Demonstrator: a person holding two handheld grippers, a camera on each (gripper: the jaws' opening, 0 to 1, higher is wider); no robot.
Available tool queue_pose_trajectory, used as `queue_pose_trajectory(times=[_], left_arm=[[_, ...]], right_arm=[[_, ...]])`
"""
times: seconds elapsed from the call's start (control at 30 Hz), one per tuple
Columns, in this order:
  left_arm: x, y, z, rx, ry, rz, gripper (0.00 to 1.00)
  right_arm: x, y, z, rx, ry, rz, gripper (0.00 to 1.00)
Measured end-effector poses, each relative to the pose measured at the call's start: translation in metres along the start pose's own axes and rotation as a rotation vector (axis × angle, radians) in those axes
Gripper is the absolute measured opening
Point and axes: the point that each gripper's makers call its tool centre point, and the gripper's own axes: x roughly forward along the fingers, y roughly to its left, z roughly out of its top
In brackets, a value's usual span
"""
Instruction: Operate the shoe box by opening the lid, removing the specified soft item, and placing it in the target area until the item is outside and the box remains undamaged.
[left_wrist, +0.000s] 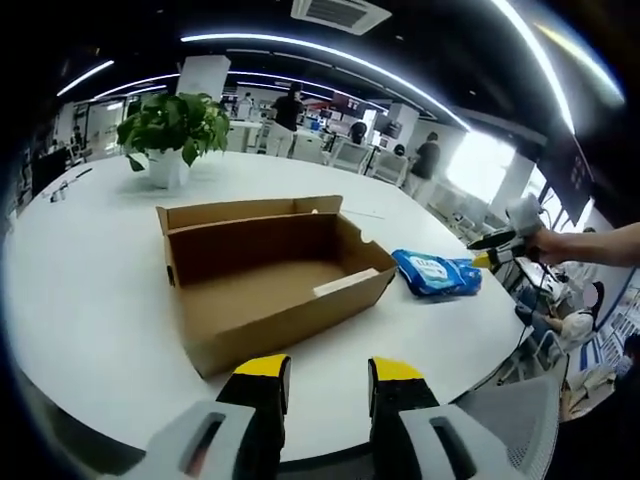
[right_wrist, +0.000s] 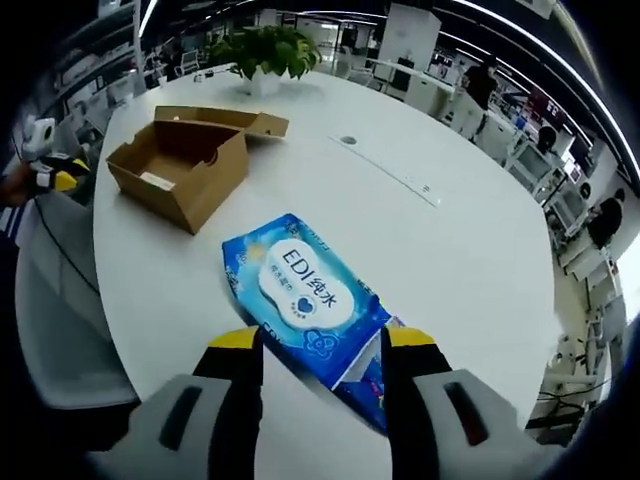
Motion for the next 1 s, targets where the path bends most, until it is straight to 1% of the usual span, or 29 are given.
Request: queue_pose_trajectory(times=[0.2,0.3,0.33,0.43,0.57,0.63,0.73,0.83,0.9,1.0], left_arm=[[-0.002,0.006,0.004,-0.014,-0.018,0.007,0.31],[-0.004,0.008,0.007,-0.021,-0.029,0.011,0.31],[-0.004,0.009,0.007,-0.023,-0.032,0.012,0.31],[-0.006,0.013,0.008,-0.032,-0.039,0.02,0.31],[-0.008,0.018,0.008,-0.044,-0.046,0.031,0.31],[-0.01,0.021,0.008,-0.051,-0.05,0.038,0.31],[-0.009,0.023,0.007,-0.051,-0.049,0.043,0.31],[-0.008,0.023,0.01,-0.044,-0.053,0.043,0.31],[-0.007,0.023,0.012,-0.044,-0.057,0.044,0.31],[-0.007,0.024,0.014,-0.049,-0.063,0.045,0.31]], right_arm=[[0.017,0.022,0.029,-0.033,-0.021,0.046,0.44],[0.028,0.038,0.049,-0.046,-0.045,0.077,0.44],[0.031,0.043,0.054,-0.051,-0.049,0.087,0.44],[0.041,0.061,0.07,-0.093,-0.058,0.125,0.43],[0.049,0.078,0.085,-0.131,-0.066,0.159,0.43],[0.054,0.088,0.096,-0.147,-0.074,0.18,0.43],[0.06,0.097,0.106,-0.172,-0.082,0.202,0.43],[0.065,0.107,0.114,-0.186,-0.085,0.224,0.43],[0.068,0.113,0.119,-0.196,-0.089,0.235,0.43],[0.073,0.12,0.121,-0.217,-0.082,0.251,0.43]])
